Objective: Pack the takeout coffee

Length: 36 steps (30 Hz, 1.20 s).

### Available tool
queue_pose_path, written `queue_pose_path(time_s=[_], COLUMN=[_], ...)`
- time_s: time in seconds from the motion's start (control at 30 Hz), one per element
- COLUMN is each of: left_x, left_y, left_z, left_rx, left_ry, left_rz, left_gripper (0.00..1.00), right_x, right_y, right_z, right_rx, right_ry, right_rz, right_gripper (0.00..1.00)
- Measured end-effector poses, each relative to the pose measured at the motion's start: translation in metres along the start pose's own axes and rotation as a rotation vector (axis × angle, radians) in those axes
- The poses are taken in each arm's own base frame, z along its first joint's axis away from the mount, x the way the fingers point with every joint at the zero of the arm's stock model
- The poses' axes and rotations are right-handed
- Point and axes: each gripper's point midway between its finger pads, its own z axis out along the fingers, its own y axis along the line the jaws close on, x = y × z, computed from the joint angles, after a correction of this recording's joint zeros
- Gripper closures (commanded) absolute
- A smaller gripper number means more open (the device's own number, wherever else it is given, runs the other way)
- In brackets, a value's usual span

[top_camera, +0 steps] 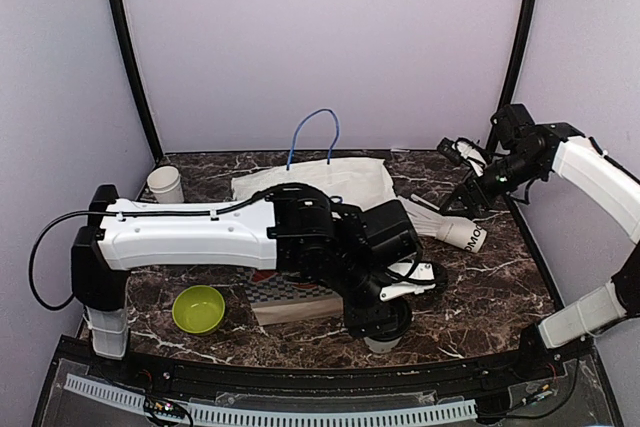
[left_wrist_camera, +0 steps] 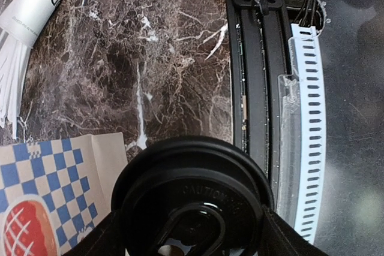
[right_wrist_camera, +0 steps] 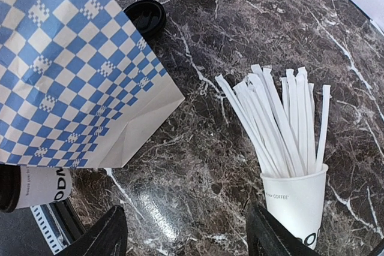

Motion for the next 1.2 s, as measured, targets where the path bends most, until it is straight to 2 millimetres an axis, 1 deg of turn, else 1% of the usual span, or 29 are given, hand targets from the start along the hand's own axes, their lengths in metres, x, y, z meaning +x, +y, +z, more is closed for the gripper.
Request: queue_pose_path(time_s=[0.1, 0.17, 0.23, 0.27, 0.4, 0.43, 0.47, 0.53, 0.63, 0.8, 0.87, 0.97, 1.0, 1.07, 1.1, 1.17, 1.2], left_x=[0.005, 0.007, 0.012, 0.009, 0.008, 0.008, 0.008, 0.007, 0.0, -0.017, -0.028, -0.044, -0.049, -0.06, -0.065, -0.074, -0.076], left_y=[0.003, 0.004, 0.003, 0.004, 0.007, 0.007, 0.007, 0.007, 0.008, 0.009, 0.008, 0.009, 0.01, 0.016, 0.02, 0.032, 0.039], left_z=[0.022, 0.033, 0.044, 0.046, 0.046, 0.046, 0.046, 0.045, 0.041, 0.027, 0.013, -0.023, -0.041, -0.083, -0.108, -0.161, -0.185], left_rx=[-0.014, -0.016, -0.014, -0.016, -0.026, -0.027, -0.027, -0.027, -0.026, -0.024, -0.022, -0.029, -0.041, -0.078, -0.105, -0.174, -0.21], left_ry=[0.032, 0.048, 0.069, 0.059, 0.056, 0.057, 0.057, 0.057, 0.041, -0.011, -0.049, -0.13, -0.166, -0.251, -0.302, -0.42, -0.472], left_rz=[0.012, 0.017, 0.019, 0.019, 0.018, 0.018, 0.019, 0.022, 0.03, 0.051, 0.065, 0.082, 0.087, 0.086, 0.082, 0.063, 0.044], left_gripper=[0.44, 0.42, 0.38, 0.34, 0.28, 0.21, 0.1, 0.06, 0.05, 0.05, 0.05, 0.05, 0.05, 0.05, 0.03, 0.01, 0.01], right_x=[0.007, 0.008, 0.007, 0.008, 0.014, 0.015, 0.016, 0.018, 0.019, 0.019, 0.02, 0.027, 0.032, 0.038, 0.041, 0.048, 0.05], right_y=[0.004, 0.006, 0.008, 0.01, 0.018, 0.02, 0.022, 0.028, 0.042, 0.077, 0.092, 0.114, 0.122, 0.134, 0.139, 0.149, 0.154], right_z=[-0.001, -0.003, -0.006, -0.008, -0.01, -0.01, -0.01, -0.01, -0.013, -0.02, -0.02, -0.014, -0.011, -0.007, -0.004, 0.001, 0.003], right_rx=[-0.002, 0.0, 0.002, 0.002, -0.017, -0.023, -0.033, -0.061, -0.101, -0.168, -0.201, -0.253, -0.271, -0.3, -0.314, -0.34, -0.352], right_ry=[0.011, 0.007, -0.003, -0.007, -0.013, -0.013, -0.012, -0.013, -0.016, -0.028, -0.021, 0.011, 0.034, 0.068, 0.085, 0.13, 0.138], right_rz=[0.004, -0.002, -0.014, -0.021, -0.037, -0.041, -0.046, -0.063, -0.103, -0.217, -0.269, -0.341, -0.372, -0.425, -0.451, -0.505, -0.522], right_gripper=[0.32, 0.32, 0.32, 0.31, 0.3, 0.3, 0.3, 0.29, 0.28, 0.29, 0.3, 0.31, 0.31, 0.3, 0.3, 0.29, 0.28])
